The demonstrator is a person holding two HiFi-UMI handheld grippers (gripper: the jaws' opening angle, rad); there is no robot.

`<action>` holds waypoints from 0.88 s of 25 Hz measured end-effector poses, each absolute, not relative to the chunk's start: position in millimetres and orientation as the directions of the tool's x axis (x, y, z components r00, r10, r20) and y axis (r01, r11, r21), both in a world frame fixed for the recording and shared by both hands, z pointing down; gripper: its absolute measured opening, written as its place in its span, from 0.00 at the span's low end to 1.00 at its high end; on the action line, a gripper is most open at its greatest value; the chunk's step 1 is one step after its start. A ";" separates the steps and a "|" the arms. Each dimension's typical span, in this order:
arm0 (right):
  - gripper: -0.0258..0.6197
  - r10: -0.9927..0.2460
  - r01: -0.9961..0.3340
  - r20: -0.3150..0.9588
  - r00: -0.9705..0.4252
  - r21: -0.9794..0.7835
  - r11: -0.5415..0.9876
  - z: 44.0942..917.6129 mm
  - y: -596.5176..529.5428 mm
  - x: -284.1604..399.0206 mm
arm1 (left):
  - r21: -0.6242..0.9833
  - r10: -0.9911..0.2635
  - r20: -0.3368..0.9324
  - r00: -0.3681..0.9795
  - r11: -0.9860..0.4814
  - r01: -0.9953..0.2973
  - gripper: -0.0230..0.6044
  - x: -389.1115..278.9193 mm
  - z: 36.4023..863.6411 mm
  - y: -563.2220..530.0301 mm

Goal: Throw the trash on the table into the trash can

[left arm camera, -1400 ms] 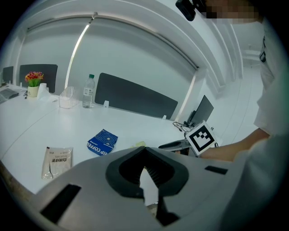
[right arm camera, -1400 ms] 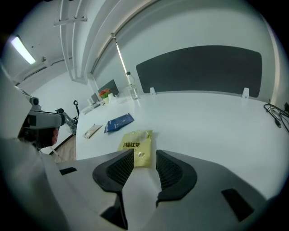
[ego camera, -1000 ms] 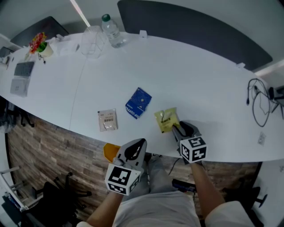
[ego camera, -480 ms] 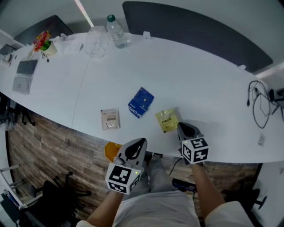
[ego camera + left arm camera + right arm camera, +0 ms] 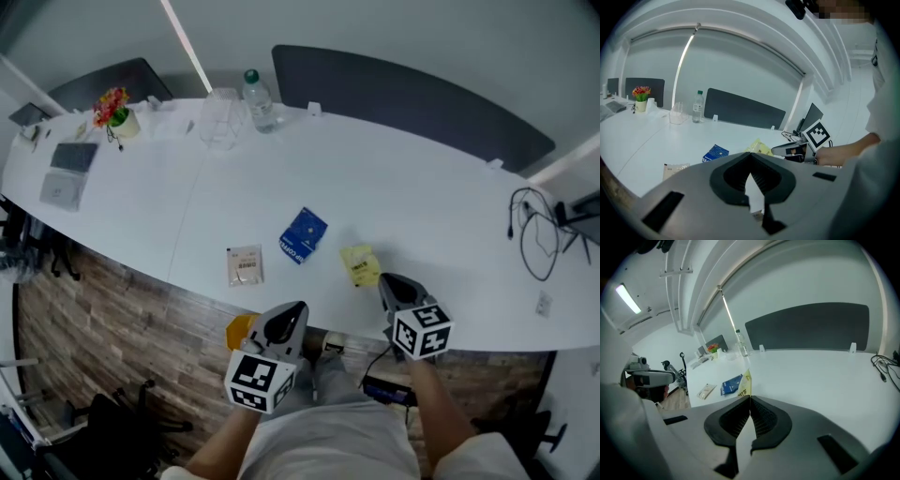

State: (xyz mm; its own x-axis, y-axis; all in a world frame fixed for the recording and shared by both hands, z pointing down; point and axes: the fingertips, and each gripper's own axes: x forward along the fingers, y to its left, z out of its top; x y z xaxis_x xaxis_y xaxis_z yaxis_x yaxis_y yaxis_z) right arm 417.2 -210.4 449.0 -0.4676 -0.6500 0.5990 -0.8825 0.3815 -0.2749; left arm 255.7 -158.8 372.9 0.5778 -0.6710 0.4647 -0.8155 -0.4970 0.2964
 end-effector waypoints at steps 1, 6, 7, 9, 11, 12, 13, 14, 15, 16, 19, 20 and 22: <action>0.09 -0.656 -0.880 0.588 -0.472 -0.279 0.384 440.3 -208.4 416.4 | 0.292 -0.676 0.461 0.576 -0.497 -0.817 0.04 253.2 368.0 -156.7; 0.09 -0.672 -0.864 0.544 -0.503 -0.288 0.413 402.2 -192.5 408.0 | 0.284 -0.691 0.432 0.580 -0.506 -0.814 0.04 248.1 346.0 -144.0; 0.09 -0.672 -0.860 0.538 -0.509 -0.289 0.420 396.3 -187.8 405.6 | 0.281 -0.692 0.428 0.581 -0.509 -0.814 0.04 247.6 342.5 -140.8; 0.09 -0.673 -0.854 0.527 -0.520 -0.297 0.427 385.7 -178.2 401.0 | 0.276 -0.697 0.420 0.581 -0.512 -0.814 0.04 245.5 336.0 -135.6; 0.09 -0.677 -0.850 0.514 -0.527 -0.305 0.430 376.5 -169.5 397.7 | 0.270 -0.705 0.410 0.579 -0.512 -0.815 0.04 242.3 329.8 -131.9; 0.09 -0.679 -0.849 0.509 -0.529 -0.306 0.431 372.7 -165.5 396.6 | 0.268 -0.709 0.405 0.578 -0.512 -0.816 0.04 240.7 326.8 -130.1; 0.09 -0.682 -0.848 0.505 -0.529 -0.305 0.433 369.7 -161.7 395.9 | 0.266 -0.713 0.400 0.576 -0.511 -0.817 0.04 239.0 324.2 -128.1; 0.09 -0.683 -0.848 0.502 -0.530 -0.306 0.433 367.4 -158.0 395.4 | 0.265 -0.717 0.396 0.574 -0.509 -0.819 0.04 237.2 321.9 -125.6; 0.09 -0.685 -0.847 0.498 -0.532 -0.308 0.434 365.6 -154.5 394.8 | 0.264 -0.721 0.393 0.571 -0.506 -0.821 0.04 235.3 320.0 -122.7; 0.09 -0.686 -0.845 0.494 -0.534 -0.311 0.434 364.4 -151.4 394.1 | 0.263 -0.724 0.392 0.568 -0.503 -0.823 0.04 233.5 318.4 -119.8; 0.09 -0.684 -0.839 0.485 -0.544 -0.315 0.444 360.1 -146.9 389.2 | 0.258 -0.736 0.386 0.555 -0.492 -0.832 0.04 227.3 314.4 -114.1; 0.09 -0.681 -0.835 0.484 -0.550 -0.315 0.451 358.0 -147.1 386.2 | 0.256 -0.743 0.384 0.548 -0.485 -0.836 0.04 224.5 312.9 -113.4; 0.09 -0.667 -0.822 0.481 -0.569 -0.317 0.473 356.0 -148.3 378.1 | 0.254 -0.759 0.381 0.528 -0.464 -0.849 0.04 218.2 310.5 -111.3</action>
